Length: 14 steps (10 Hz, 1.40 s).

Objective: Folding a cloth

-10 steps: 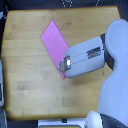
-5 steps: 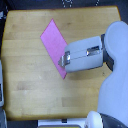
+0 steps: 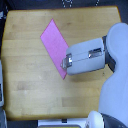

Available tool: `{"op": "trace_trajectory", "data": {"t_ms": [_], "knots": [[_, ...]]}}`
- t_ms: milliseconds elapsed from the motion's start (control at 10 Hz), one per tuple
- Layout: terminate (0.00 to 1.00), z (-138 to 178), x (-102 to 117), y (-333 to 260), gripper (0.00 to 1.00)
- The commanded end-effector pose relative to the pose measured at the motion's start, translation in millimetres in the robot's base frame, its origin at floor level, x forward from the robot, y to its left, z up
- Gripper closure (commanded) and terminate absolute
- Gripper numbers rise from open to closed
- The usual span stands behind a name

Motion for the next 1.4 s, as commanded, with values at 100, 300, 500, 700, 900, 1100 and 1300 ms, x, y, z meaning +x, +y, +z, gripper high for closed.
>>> {"op": "trace_trajectory", "data": {"t_ms": [100, 300, 500, 700, 900, 1100, 1300], "knots": [[0.00, -4, -9, 12, 1.00], [0.00, -5, -7, 11, 1.00], [0.00, 0, -3, 12, 1.00], [0.00, 15, 12, 11, 1.00], [0.00, 32, 25, 11, 1.00], [0.00, 54, 38, 3, 1.00], [0.00, 77, 50, 6, 1.00]]}}
